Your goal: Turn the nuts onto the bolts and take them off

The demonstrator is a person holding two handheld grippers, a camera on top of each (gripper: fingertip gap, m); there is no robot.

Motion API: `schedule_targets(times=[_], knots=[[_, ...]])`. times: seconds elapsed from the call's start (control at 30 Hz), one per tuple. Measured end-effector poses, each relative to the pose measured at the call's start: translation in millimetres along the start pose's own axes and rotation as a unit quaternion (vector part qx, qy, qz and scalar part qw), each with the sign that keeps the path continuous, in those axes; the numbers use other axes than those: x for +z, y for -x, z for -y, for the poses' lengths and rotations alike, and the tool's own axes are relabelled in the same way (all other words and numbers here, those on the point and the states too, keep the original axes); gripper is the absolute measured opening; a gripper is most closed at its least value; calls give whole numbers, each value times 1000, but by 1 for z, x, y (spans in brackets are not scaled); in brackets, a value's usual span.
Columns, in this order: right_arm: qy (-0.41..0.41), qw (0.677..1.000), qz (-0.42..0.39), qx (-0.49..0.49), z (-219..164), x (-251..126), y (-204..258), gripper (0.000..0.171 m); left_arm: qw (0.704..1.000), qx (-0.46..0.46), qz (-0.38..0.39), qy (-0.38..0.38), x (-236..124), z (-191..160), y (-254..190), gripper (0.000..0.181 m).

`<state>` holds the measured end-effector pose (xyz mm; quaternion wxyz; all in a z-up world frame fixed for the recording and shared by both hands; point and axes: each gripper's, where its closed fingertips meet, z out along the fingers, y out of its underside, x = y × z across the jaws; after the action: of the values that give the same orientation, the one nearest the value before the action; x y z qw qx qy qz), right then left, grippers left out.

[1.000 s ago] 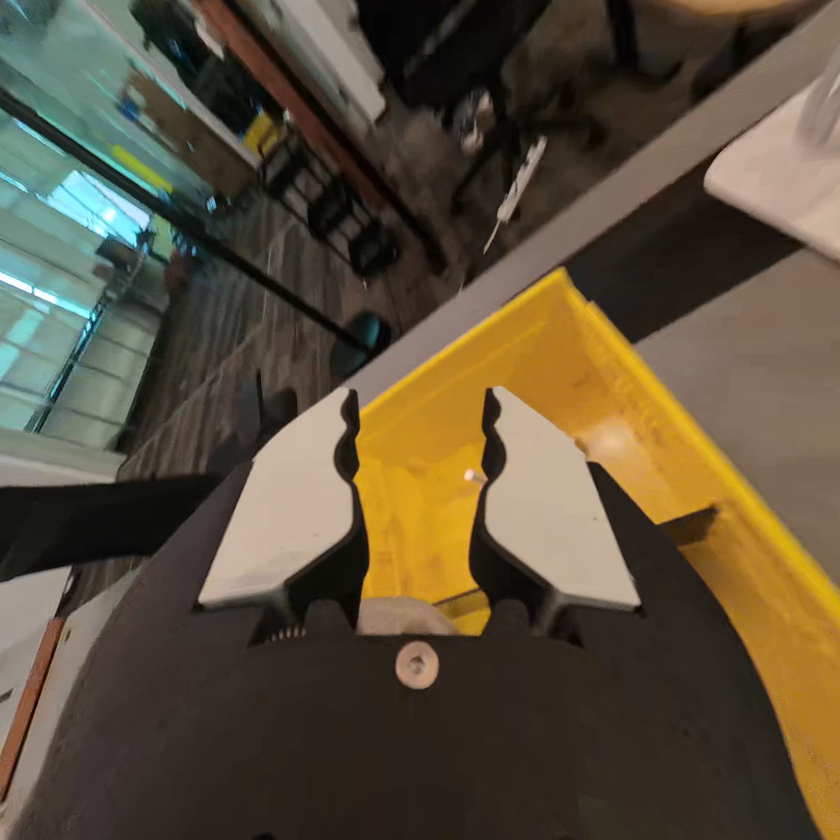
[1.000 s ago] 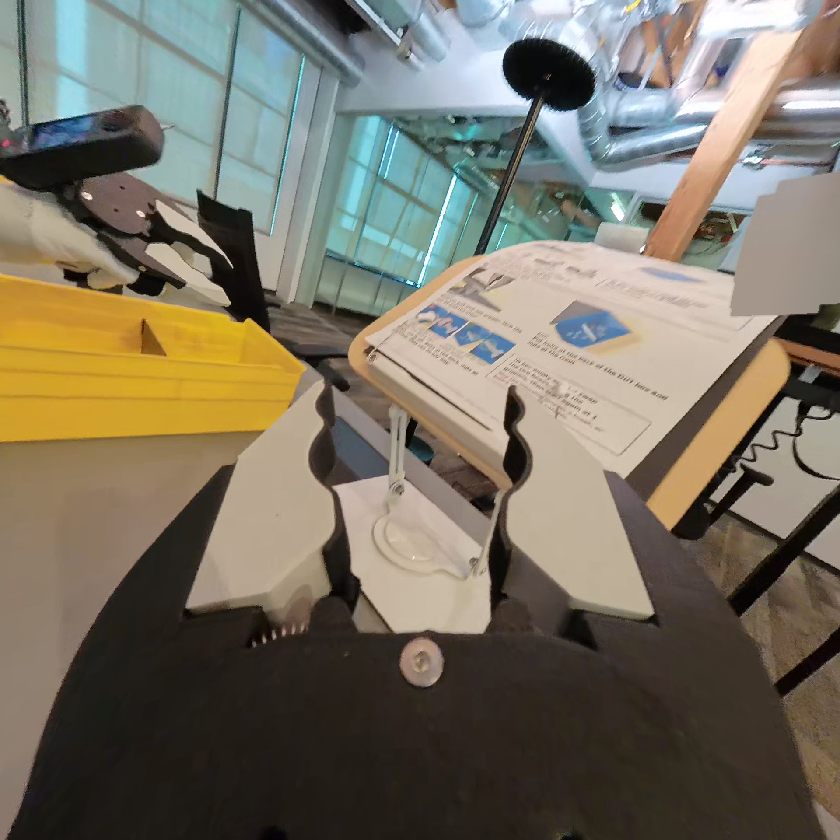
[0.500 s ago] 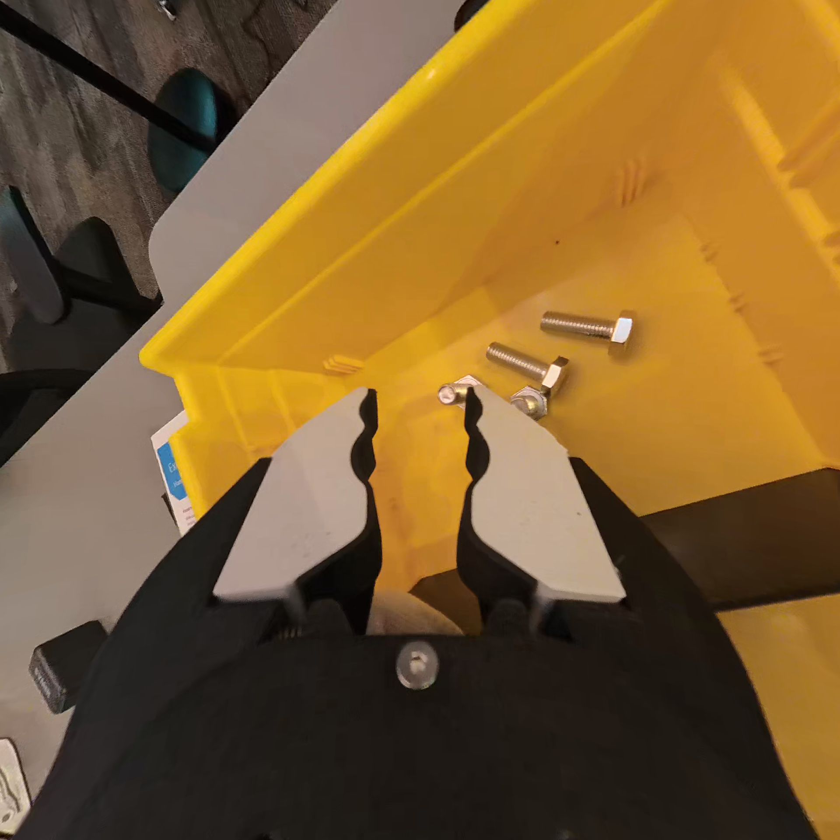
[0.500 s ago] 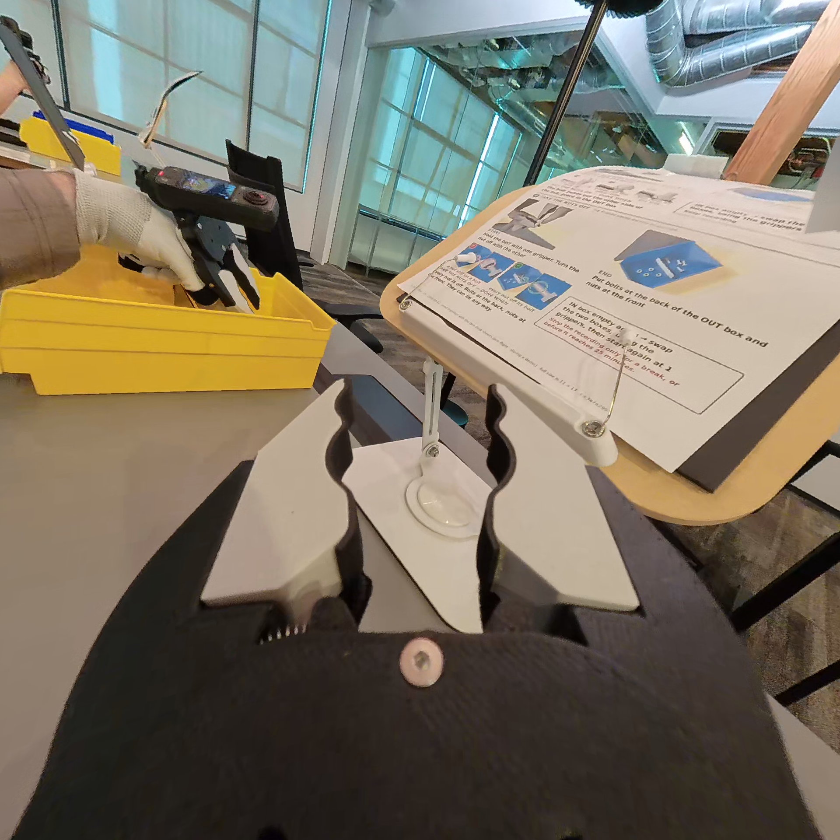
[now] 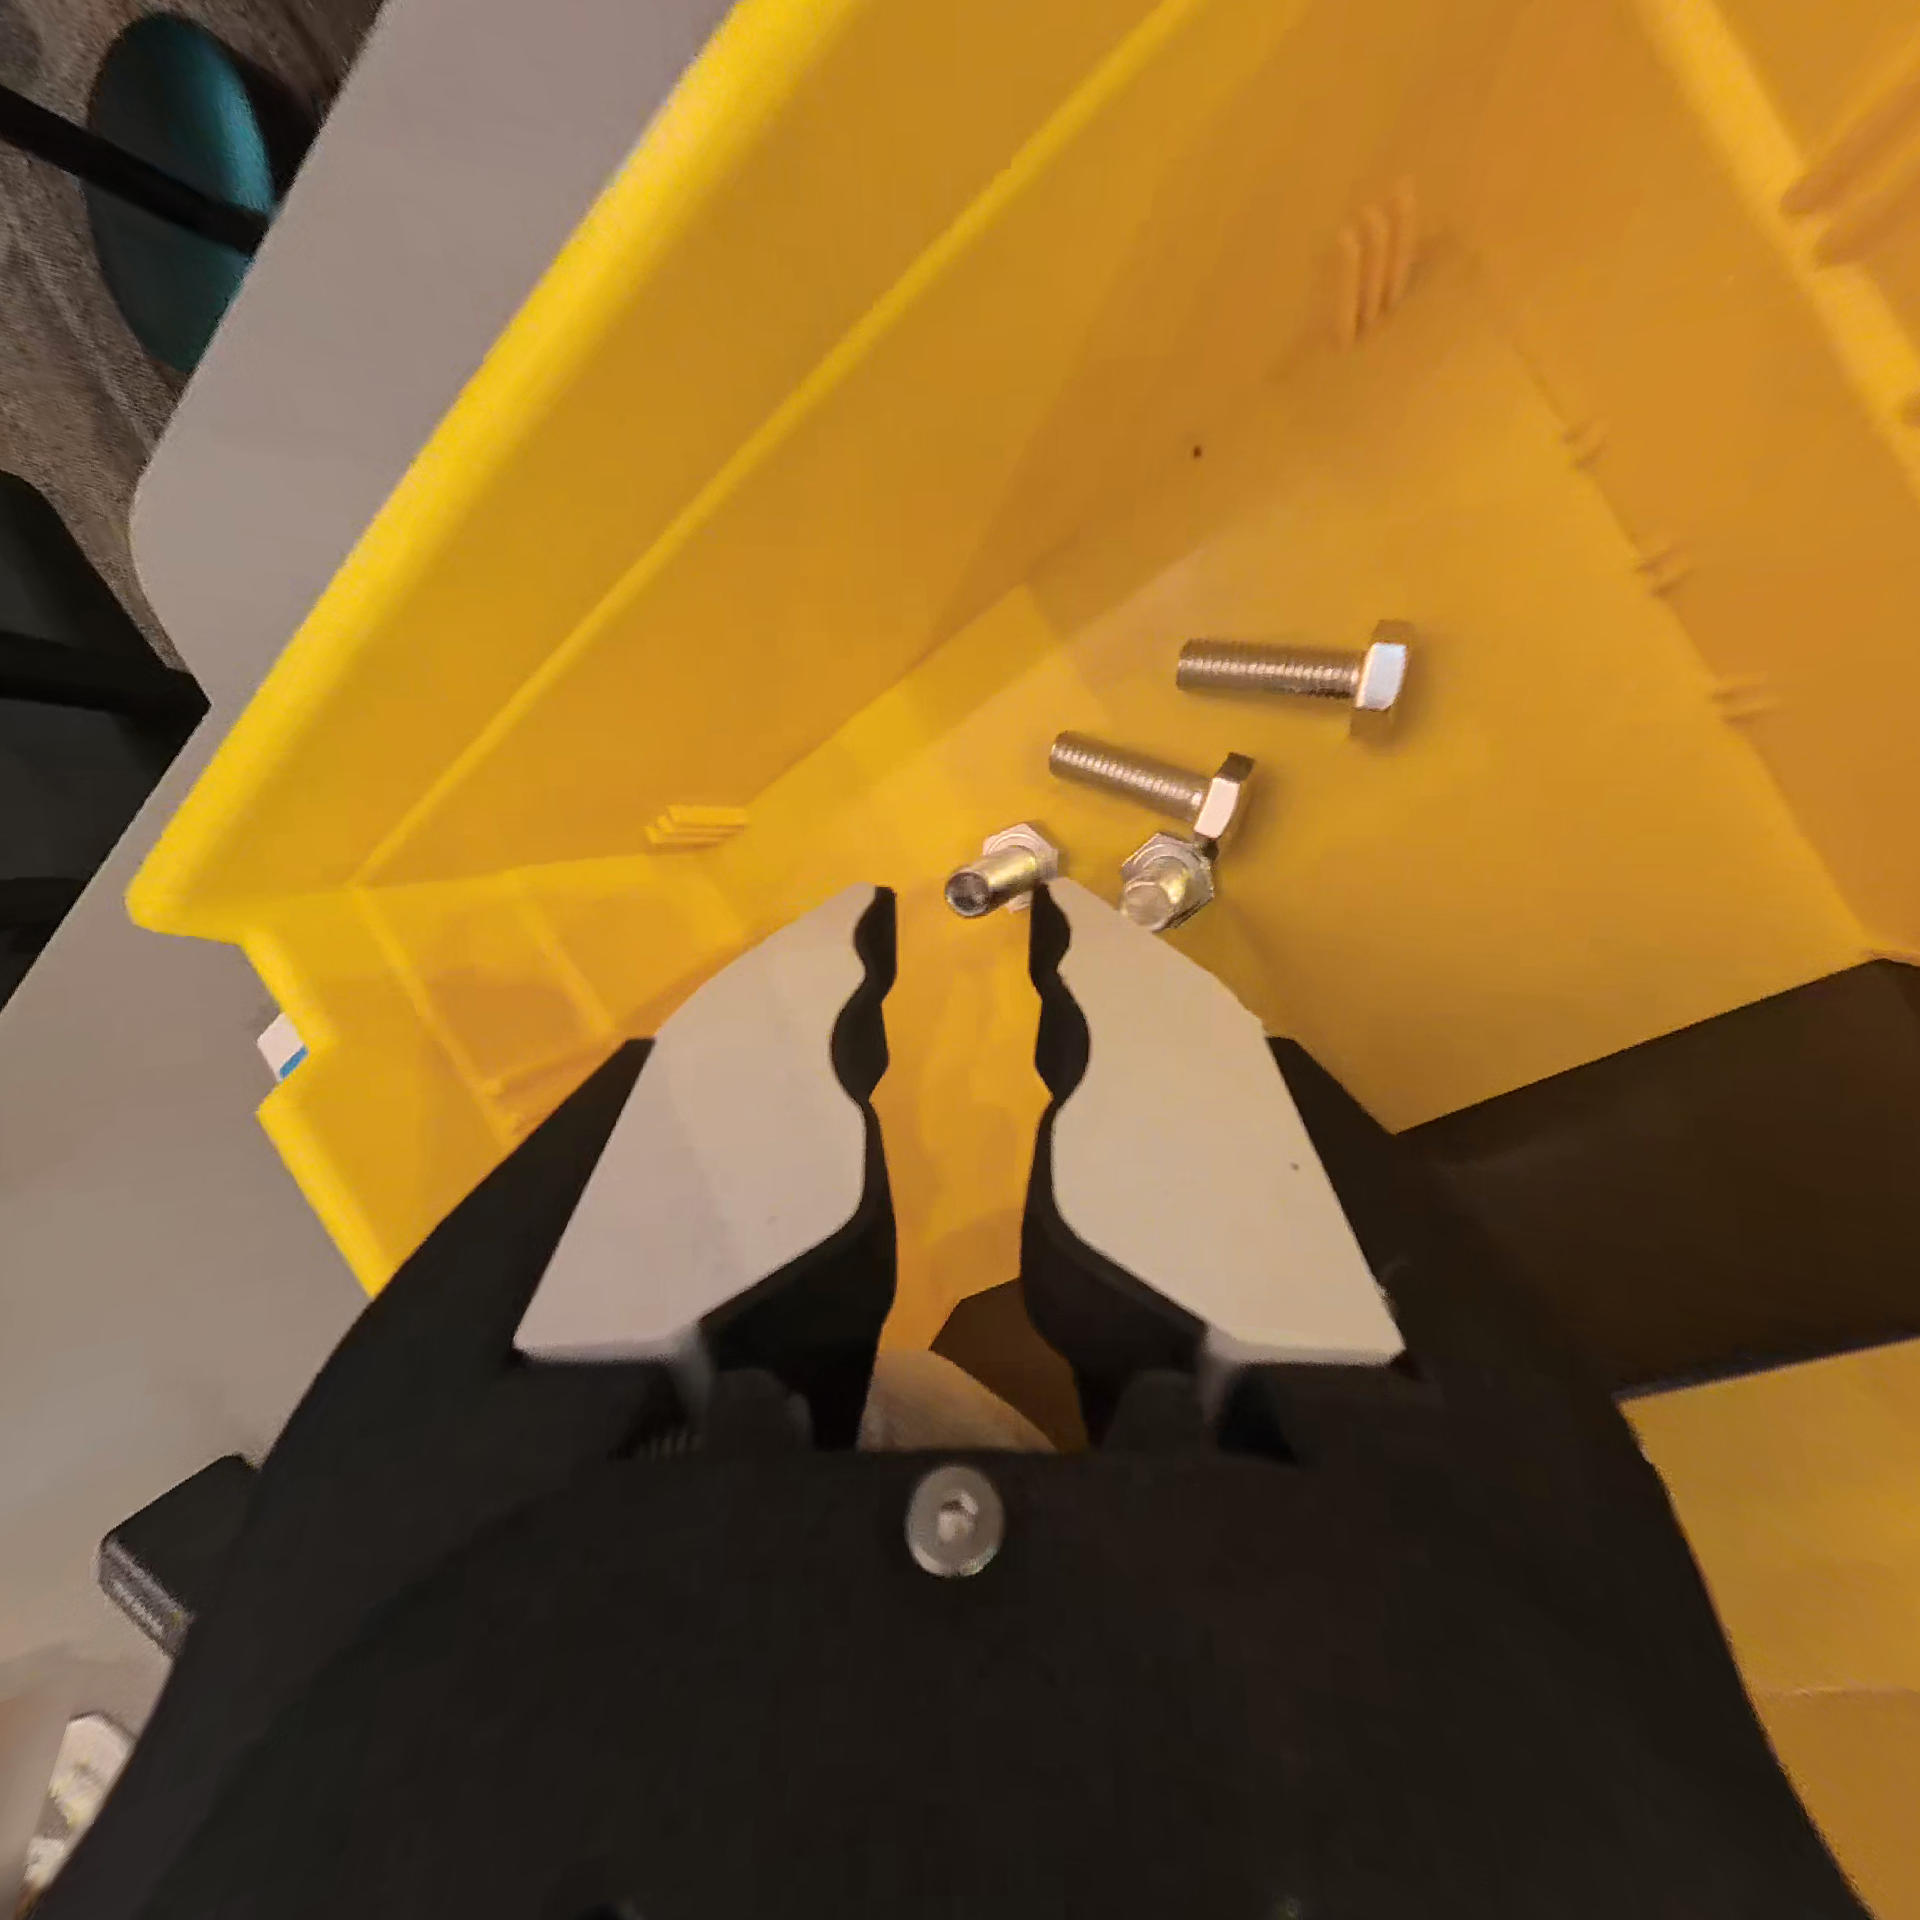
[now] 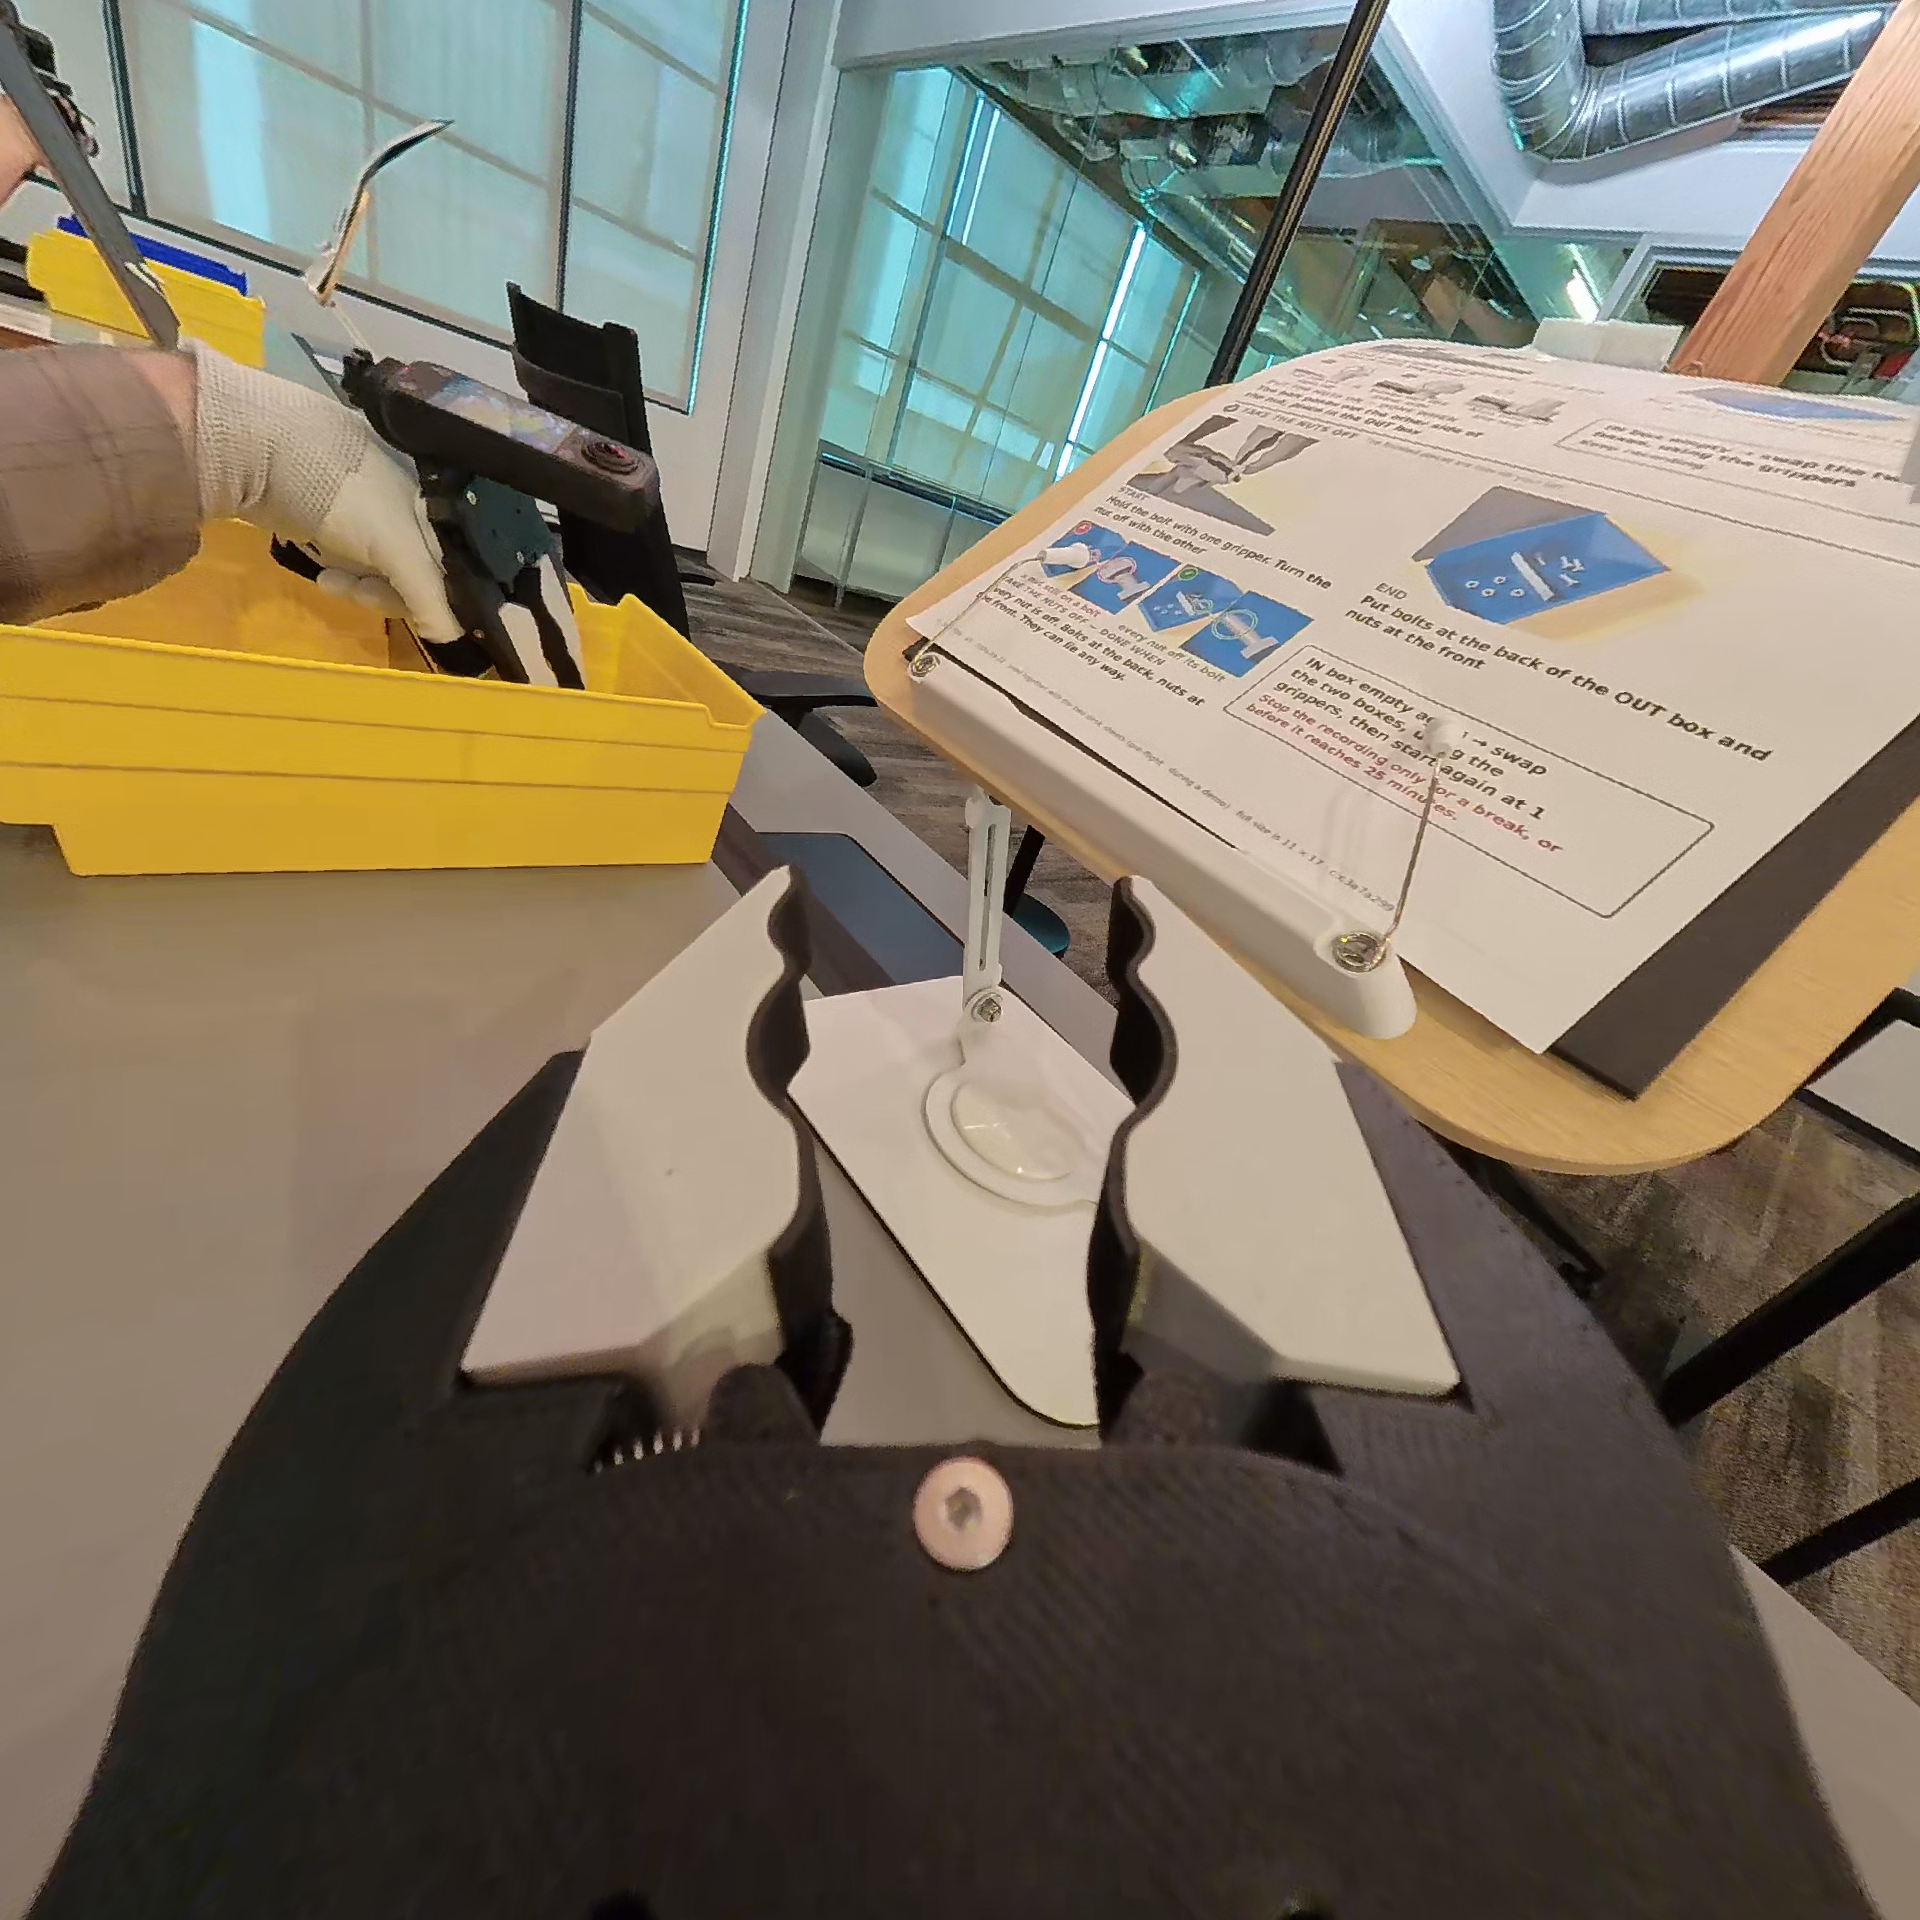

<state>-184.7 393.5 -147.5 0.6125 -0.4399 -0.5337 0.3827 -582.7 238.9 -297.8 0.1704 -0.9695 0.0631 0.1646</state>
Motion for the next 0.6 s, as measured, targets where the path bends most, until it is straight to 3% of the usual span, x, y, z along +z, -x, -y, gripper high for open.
schedule_targets(times=[0.33, 0.6], knots=[[11, 1000, -1, 1, -8, 0, -2, 55, 1000, 21, -2, 9, 6, 4, 0, 11], [15, 1000, 3, -4, -6, -2, -2, 55, 997, 18, 33, -71, -28, 30, 8, 10]])
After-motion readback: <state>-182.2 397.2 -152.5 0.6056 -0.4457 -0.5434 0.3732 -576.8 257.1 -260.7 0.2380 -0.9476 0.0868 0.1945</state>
